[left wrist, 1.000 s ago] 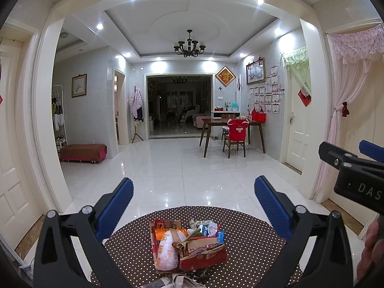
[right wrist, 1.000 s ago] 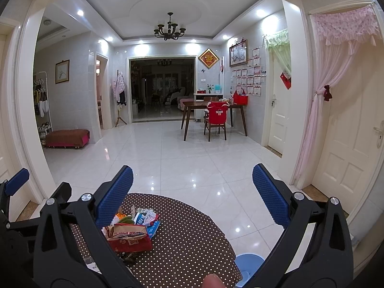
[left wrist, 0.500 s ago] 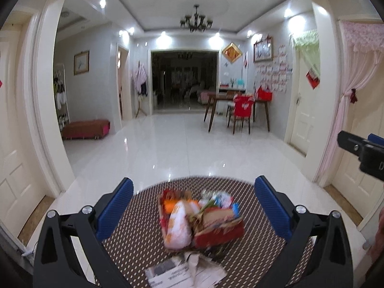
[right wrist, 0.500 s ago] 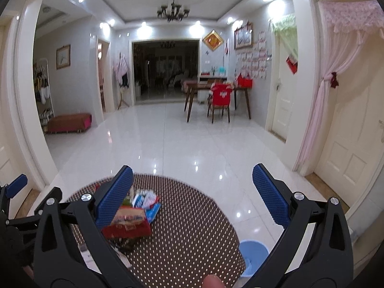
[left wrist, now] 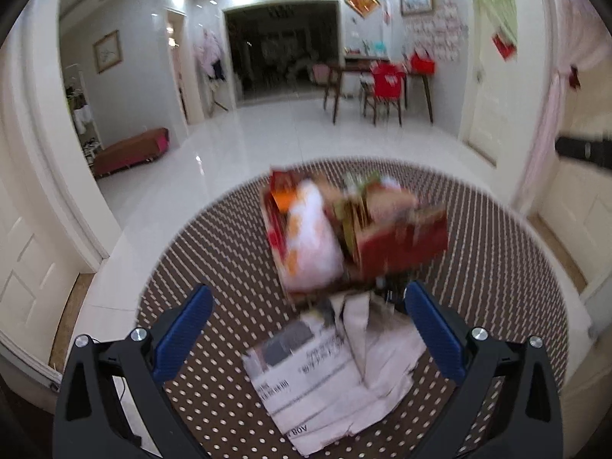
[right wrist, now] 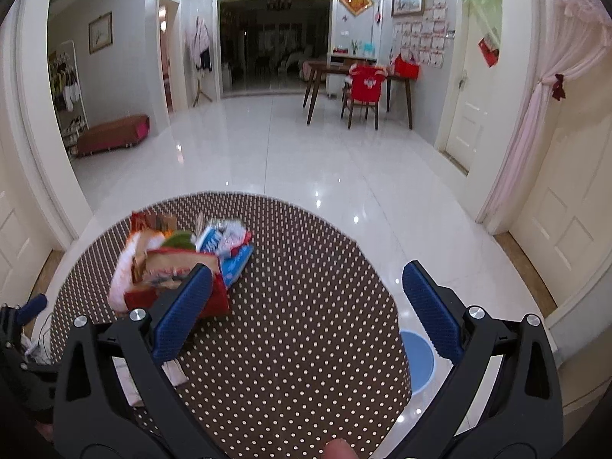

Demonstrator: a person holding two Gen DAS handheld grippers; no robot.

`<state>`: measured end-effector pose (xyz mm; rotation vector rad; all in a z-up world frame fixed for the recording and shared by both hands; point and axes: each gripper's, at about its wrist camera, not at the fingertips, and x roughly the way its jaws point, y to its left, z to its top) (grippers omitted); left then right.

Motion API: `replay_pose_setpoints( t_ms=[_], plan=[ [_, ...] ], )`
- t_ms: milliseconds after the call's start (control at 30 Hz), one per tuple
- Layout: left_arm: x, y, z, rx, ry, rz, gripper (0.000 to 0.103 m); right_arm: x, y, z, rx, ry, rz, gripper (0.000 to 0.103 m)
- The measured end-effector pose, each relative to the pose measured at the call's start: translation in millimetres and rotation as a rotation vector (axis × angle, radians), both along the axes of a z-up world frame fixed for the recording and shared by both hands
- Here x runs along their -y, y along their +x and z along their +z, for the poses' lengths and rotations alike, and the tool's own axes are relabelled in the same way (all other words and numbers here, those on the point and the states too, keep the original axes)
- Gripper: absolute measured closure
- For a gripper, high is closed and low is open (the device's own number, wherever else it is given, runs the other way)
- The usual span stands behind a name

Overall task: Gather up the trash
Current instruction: 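Grasp the newspaper with the left tool while the right tool grasps the dark snack wrapper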

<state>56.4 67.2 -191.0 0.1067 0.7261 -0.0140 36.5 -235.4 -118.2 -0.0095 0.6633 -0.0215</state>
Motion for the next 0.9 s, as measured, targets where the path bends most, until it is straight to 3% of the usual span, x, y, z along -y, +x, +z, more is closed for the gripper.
replay_pose_setpoints(
  t_ms=[100,333,433,500,567,633,667,833,900],
  plan=[
    [5,10,-29,-0.084,0.017,-0.017,0.004,-3,3,-12,-0.037,0.003,0.008,0.006],
    [4,31,-57,-0.149,0.001,0.002,0.007,-4,14,-32,-0.085,0.008,0.034,0.006],
    [3,40,-66,-0.181,-0.010,-0.011,0.028,-10,19,-44,-0.118,0.018,0.053,0.006],
    [3,46,-72,-0.208,-0.024,-0.029,0.050,-14,22,-53,-0.143,0.031,0.073,0.006],
    [3,48,-74,-0.203,-0.034,-0.044,0.060,-21,26,-63,-0.173,0.056,0.101,0.006],
    [0,47,-74,-0.195,-0.064,-0.062,0.078,-29,29,-76,-0.206,0.084,0.134,0.006],
    [-2,46,-72,-0.196,-0.093,-0.074,0.092,-35,32,-83,-0.226,0.106,0.158,0.006],
    [-13,38,-78,-0.203,-0.132,-0.062,0.095,-64,45,-111,-0.287,0.197,0.270,0.006],
    [-19,34,-78,-0.202,-0.143,-0.050,0.096,-75,51,-119,-0.305,0.215,0.302,0.015]
  ],
)
